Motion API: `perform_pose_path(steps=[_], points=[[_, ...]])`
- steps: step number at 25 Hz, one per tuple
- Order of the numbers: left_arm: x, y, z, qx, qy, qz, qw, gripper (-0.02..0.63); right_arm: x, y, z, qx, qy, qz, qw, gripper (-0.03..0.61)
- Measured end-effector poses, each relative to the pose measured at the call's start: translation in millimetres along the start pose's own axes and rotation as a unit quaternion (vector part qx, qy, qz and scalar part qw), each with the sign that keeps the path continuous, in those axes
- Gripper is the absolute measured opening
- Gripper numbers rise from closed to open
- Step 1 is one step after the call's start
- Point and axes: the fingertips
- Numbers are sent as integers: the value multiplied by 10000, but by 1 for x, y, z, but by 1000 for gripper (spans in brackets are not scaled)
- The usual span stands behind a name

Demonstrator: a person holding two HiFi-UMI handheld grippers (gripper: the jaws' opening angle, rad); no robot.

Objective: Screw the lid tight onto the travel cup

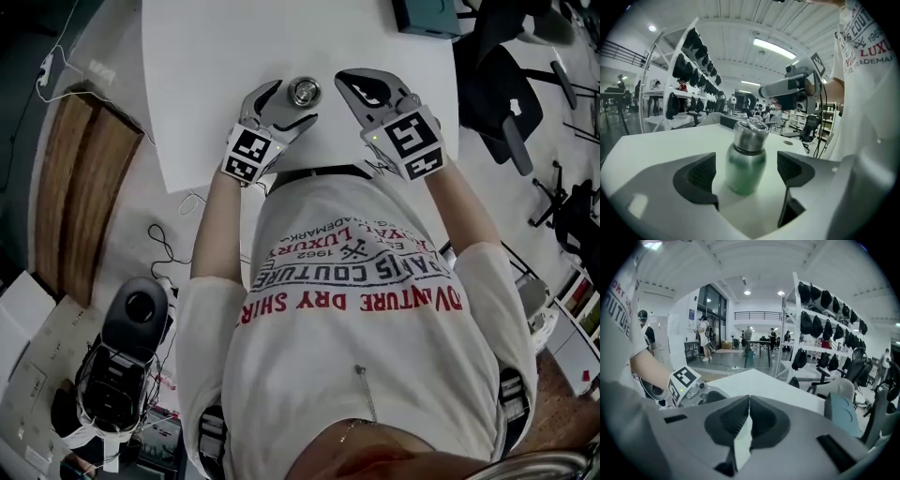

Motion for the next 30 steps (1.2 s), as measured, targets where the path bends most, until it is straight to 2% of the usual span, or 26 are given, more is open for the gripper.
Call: perform_pose_path(steps=[6, 7, 9, 10, 14, 18, 22, 30], points=[[-34, -64, -15, -824, -144, 466, 9954, 395, -12, -12, 6, 284, 200, 482, 9982, 11], [-41, -74, -21, -1034, -177, 546, 9930, 345, -13, -12, 7, 327, 231, 536, 9978, 11], [-57, -90, -38, -1529, -163, 653, 9859, 182, -14, -12, 10, 418, 313, 641, 9966, 11], [-65, -96, -46, -1769, -126, 695, 9817, 133, -15, -11, 12, 447, 368, 691, 9959, 11], [-99, -115, -71, -2464, -104, 959, 9644, 26, -20, -12, 12, 385, 465, 829, 9947, 11], [-129, -131, -85, -2846, -6, 1101, 9523, 12, -29, -21, 22, 511, 684, 1145, 9897, 11], [-144, -145, -93, -3091, 70, 1022, 9455, 12, -37, -28, 29, 716, 508, 1349, 9870, 9], [-158, -153, -98, -3081, 190, 1020, 9457, 12, -47, -43, 37, 953, 480, 1685, 9799, 8]])
Point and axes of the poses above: the fingertips, and each gripper's own axes: y forward along the fingers, z to its right, x out of its underside, and after that the axes turned 10 degrees about y, right-handed
